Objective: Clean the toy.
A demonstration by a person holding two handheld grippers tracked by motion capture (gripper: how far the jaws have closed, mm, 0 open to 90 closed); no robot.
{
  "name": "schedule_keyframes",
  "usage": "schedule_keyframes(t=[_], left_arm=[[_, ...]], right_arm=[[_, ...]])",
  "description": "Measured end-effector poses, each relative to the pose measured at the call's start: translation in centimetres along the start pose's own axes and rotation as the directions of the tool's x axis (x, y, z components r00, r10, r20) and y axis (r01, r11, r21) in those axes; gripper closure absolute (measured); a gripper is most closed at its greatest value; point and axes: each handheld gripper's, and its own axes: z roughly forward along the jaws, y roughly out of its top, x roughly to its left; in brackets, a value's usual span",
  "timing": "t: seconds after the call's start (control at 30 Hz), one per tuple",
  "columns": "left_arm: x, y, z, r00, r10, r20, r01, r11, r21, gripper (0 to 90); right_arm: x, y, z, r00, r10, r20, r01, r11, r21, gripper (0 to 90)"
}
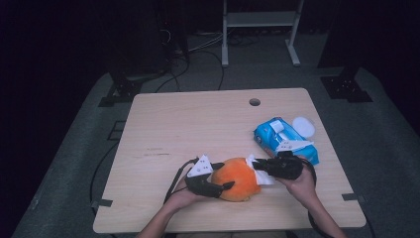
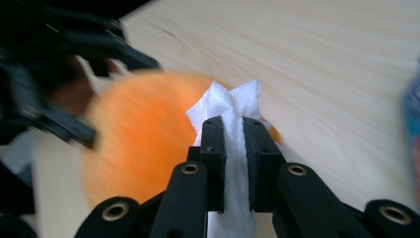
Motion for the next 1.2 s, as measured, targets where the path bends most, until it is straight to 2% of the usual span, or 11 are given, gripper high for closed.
schedule_keyframes(t=[0.13,0.23,0.3,0.4,0.6,0.67,0.77,0.83,1.03,1.1,1.2], left_arm=[[-0.1,0.1,0.2,1.0,-0.004,0.001,0.004,1.0,0.004,26.3],[-0.4,0.3,0.4,1.0,0.005,-0.008,-0.005,1.0,0.001,25.9],[-0.8,0.5,0.6,0.9997,0.022,-0.013,-0.022,0.9997,0.004,25.8],[-0.9,0.5,0.6,0.9998,0.019,-0.01,-0.019,0.9998,0.003,25.1],[-1.0,0.6,0.9,0.9996,0.025,-0.008,-0.025,0.9997,0.004,25.1],[-1.1,0.7,0.9,0.9995,0.03,-0.013,-0.03,0.9995,0.009,24.8],[-1.3,0.8,1.0,0.999,0.04,-0.019,-0.04,0.9991,0.012,24.8],[-1.3,0.8,0.9,0.9989,0.044,-0.018,-0.043,0.9989,0.015,25.0],[-1.4,0.9,1.0,0.9986,0.051,-0.015,-0.05,0.9986,0.015,25.2],[-1.6,1.1,1.2,0.9982,0.054,-0.025,-0.053,0.9983,0.024,25.1],[-2.0,1.4,1.3,0.9967,0.075,-0.032,-0.074,0.9968,0.032,24.9]], right_arm=[[-0.5,-0.9,-0.4,0.9994,0.034,-0.001,-0.034,0.999,0.015,79.9],[0.9,0.1,-0.8,0.9992,0.003,-0.041,-0.004,0.999,-0.033,79.8],[2.1,0.8,-0.7,0.9969,-0.045,-0.065,0.041,0.998,-0.051,79.7],[2.9,0.6,-0.1,0.995,-0.097,-0.026,0.096,0.995,-0.019,79.5],[1.3,-0.2,-0.6,0.9997,-0.023,-0.002,0.023,1.0,-0.018,79.5],[2.0,0.1,-0.6,0.9989,-0.046,0.01,0.046,0.999,-0.019,79.5],[3.5,0.8,-0.4,0.9954,-0.095,-0.013,0.095,0.995,-0.031,79.5],[4.0,0.9,-0.2,0.9908,-0.135,0.014,0.135,0.991,-0.018,79.5],[2.4,0.2,-0.5,0.9951,-0.089,0.043,0.089,0.996,-0.009,79.6],[2.7,0.3,-0.5,0.9948,-0.087,0.054,0.088,0.996,-0.015,80.0],[4.2,1.0,0.1,0.9896,-0.137,0.043,0.138,0.99,-0.016,80.0]])
